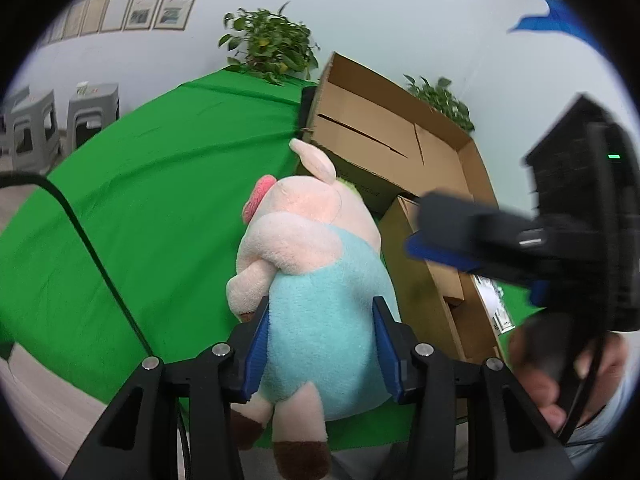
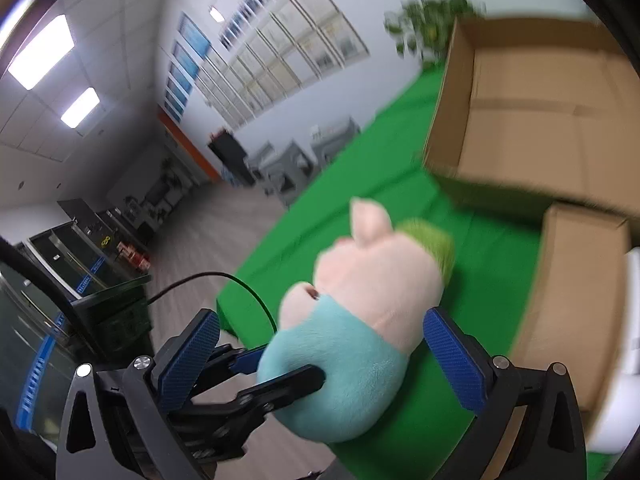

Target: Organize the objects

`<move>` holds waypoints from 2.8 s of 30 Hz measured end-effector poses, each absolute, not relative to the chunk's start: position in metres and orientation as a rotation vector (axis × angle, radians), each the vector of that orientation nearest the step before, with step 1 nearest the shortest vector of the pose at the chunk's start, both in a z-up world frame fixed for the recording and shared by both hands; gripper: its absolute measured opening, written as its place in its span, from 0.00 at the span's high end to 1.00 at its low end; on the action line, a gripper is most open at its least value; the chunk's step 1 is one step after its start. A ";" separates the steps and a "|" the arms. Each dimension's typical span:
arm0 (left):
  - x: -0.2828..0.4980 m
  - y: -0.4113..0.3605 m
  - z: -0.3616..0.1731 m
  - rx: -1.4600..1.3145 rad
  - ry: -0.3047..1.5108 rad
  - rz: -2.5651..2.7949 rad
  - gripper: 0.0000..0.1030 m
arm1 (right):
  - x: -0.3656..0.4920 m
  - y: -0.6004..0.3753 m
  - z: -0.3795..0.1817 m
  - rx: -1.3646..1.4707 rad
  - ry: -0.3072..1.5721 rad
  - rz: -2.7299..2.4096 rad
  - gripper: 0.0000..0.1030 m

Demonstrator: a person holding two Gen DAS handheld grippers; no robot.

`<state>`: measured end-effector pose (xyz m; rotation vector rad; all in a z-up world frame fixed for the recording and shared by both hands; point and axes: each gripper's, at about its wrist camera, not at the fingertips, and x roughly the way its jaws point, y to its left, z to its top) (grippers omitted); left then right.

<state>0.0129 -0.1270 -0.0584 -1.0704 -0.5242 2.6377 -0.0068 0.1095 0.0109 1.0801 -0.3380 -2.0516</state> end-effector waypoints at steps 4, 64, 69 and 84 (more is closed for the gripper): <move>0.014 -0.137 -0.064 -1.054 -0.590 2.617 0.56 | -0.018 0.080 -0.010 1.208 -0.306 -2.035 0.00; -0.218 -0.053 0.051 -0.757 -0.187 2.594 0.59 | -0.237 0.133 0.098 0.960 -0.256 -2.403 0.32; -0.249 -0.062 0.016 -0.892 -0.222 2.552 0.59 | -0.284 0.129 0.036 1.083 -0.285 -2.355 0.32; -0.223 -0.076 -0.009 -1.028 -0.155 2.589 0.53 | -0.339 0.108 -0.072 1.251 -0.293 -2.262 0.28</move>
